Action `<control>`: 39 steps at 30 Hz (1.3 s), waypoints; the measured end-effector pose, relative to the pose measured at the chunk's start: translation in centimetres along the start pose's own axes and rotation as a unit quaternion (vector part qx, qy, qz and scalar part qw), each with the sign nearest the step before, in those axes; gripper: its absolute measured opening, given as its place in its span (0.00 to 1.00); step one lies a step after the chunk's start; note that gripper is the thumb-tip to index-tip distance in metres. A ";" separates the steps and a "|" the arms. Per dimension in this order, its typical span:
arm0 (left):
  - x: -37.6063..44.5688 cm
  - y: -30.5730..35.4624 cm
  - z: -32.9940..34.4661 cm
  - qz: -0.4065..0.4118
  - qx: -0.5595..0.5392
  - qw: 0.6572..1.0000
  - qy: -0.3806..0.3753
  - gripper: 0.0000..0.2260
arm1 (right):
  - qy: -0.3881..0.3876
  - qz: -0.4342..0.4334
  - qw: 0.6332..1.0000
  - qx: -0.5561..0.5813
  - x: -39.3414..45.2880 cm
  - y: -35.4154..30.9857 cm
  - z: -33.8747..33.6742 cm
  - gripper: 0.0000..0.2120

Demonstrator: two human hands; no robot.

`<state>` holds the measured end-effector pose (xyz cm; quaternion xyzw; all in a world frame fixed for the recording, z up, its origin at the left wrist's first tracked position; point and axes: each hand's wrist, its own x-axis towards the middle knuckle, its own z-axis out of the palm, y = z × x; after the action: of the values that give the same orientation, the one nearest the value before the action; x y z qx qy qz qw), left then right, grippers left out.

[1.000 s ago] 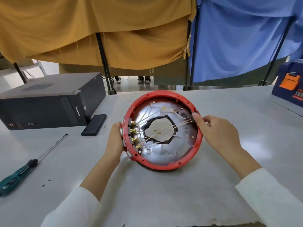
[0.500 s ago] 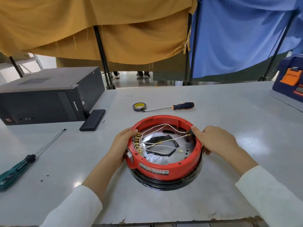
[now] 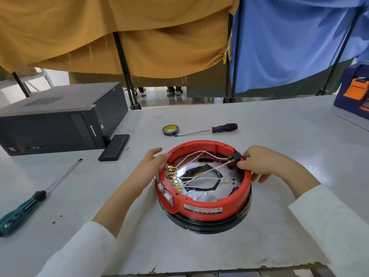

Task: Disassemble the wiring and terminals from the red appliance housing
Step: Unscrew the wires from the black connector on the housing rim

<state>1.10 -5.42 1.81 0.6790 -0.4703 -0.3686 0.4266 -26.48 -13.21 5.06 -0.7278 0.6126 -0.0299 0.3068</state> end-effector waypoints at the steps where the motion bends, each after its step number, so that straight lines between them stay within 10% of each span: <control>1: 0.2 0.2 -0.1 0.008 0.017 1.000 -0.006 0.19 | -0.003 -0.005 1.000 -0.008 0.3 -0.1 -0.2 0.10; 11: 2.6 3.6 2.1 0.143 0.307 0.936 -0.093 0.19 | 0.049 -0.145 0.983 -0.098 1.9 -3.0 0.9 0.06; 22: 2.1 1.9 2.0 0.107 0.266 0.958 0.028 0.14 | 0.110 -0.119 0.983 -0.086 1.4 -1.0 1.3 0.10; 39: 1.1 2.3 2.1 0.112 0.257 0.960 -0.010 0.19 | 0.195 -0.127 0.961 -0.150 2.7 -1.2 2.4 0.11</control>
<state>-1.24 -7.42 3.09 0.7049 -0.6267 -0.1918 0.2711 -23.78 -14.60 2.80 -0.8173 0.5606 -0.1178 0.0617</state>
